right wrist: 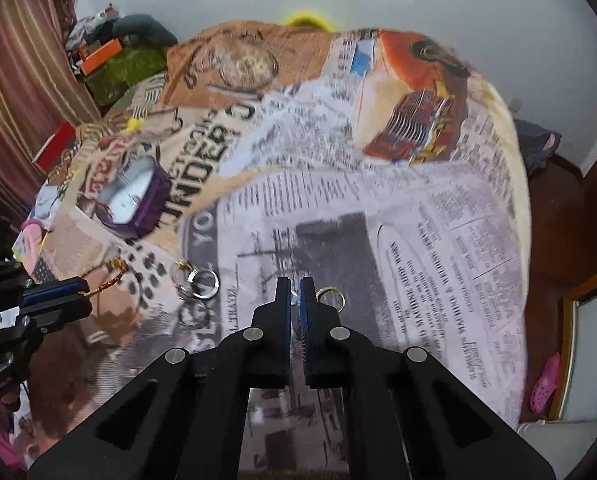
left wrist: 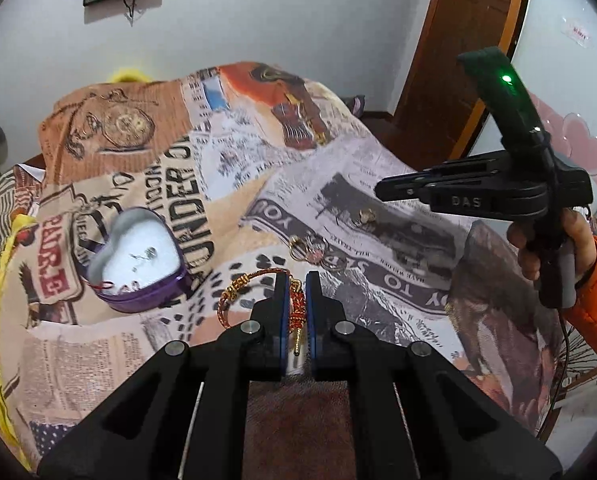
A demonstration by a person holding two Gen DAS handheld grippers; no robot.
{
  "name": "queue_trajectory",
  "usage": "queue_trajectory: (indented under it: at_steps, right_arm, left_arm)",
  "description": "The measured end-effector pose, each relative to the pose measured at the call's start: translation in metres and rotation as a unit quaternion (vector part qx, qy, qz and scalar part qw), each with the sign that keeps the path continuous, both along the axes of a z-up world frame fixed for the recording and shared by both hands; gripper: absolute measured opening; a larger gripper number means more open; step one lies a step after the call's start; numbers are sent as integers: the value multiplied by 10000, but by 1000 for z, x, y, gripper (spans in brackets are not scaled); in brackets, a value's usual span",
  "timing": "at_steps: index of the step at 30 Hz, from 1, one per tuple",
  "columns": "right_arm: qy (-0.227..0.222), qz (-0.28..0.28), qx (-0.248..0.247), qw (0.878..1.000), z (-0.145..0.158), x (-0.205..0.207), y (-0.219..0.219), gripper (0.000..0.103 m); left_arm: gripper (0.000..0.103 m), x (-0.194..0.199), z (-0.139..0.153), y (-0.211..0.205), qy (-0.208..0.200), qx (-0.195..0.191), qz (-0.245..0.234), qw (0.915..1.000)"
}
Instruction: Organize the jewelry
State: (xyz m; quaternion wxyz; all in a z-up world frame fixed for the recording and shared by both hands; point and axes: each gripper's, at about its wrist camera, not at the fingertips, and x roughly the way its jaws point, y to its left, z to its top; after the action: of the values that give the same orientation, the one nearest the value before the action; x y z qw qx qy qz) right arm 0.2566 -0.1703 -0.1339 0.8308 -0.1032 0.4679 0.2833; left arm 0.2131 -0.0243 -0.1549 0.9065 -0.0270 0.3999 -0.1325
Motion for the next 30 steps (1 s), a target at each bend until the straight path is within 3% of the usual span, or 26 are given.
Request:
queue_trajectory:
  at_steps: [6,10,11,13,15,18,20,21,30]
  right_arm:
    - [-287,-61,-8,9996,19,-13,-3,3]
    - [-341,-215,-220,9989,12,-14,-9,7]
    - [-271,-233,-278,9990,8,-14,-11,10]
    - [13,-265,-365,9990,-5,-11,-14,37]
    - [177,-300,-335,9988,-15,-11,-16,44]
    - [164,-302,-435,9985,-26,-10,-16,44]
    - [113,-295,-517,9982,-33,-8,-14,44]
    - [104,-278,-537,9981,-34,-7,-14,44]
    - [55,-86,-462,9989,-44,7,-9,41]
  left_arm:
    - [6,-9,14,15,-74,-78,37,9999]
    - [6,-10,6,19,192,-215,-172,9994]
    - [6,-9,2,19,267,-219,-222,9992]
    - [6,-10,-7,16,395,-142,-303,9987]
    - [6,-13,-16,12,492,-24,-381,9981]
    - [7,-13,-29,7,650,162,-424,9968]
    - [15,-10,-35,9,703,216,-373,9966]
    - [18,-8,-38,10,756,197,-341,9964]
    - [19,19,-49,16,978,-232,-238,9946]
